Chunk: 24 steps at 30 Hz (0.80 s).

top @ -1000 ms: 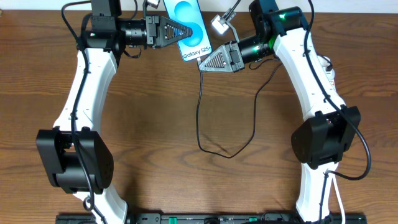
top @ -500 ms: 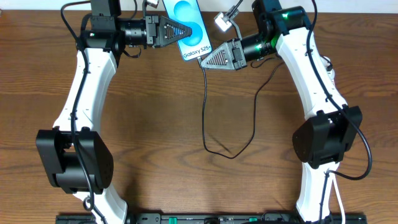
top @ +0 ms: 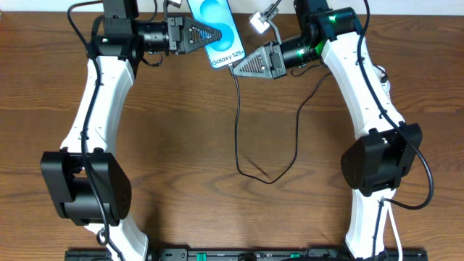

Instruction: Plug charger to phone and switch on socket

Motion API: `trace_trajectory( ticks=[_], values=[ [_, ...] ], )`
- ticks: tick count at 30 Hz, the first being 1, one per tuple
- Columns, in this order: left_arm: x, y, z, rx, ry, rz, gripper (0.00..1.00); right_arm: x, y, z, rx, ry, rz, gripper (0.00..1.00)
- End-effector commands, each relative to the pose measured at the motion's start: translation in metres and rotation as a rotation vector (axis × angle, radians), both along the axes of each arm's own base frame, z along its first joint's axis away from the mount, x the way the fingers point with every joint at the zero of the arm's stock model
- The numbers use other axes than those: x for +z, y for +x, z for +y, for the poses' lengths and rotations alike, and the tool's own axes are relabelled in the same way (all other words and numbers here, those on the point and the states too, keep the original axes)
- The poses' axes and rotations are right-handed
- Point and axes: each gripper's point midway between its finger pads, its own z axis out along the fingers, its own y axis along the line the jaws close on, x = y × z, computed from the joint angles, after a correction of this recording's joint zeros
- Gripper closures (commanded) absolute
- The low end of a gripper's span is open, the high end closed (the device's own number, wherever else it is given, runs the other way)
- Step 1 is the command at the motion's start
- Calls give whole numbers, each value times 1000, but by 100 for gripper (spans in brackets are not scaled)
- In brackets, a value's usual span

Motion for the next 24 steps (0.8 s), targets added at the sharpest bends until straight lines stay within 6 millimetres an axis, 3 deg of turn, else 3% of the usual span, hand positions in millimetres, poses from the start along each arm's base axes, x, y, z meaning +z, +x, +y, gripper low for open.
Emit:
trace_trajectory(
  ticks=[1,16,19,24],
  values=[
    [18,-23,-11,-104,-48,-37,93,37,-6,0,18,102,-21,99],
    [18,-22,-11,-102,-47,-37,93,39,-1,5,10,96,4,99],
    [17,-19,-11,-85,-36,-37,93,37,0,5,0,81,22,91],
    [15,-17,-10,-72,-28,-37,93,25,-1,3,-28,9,64,89]
  ],
)
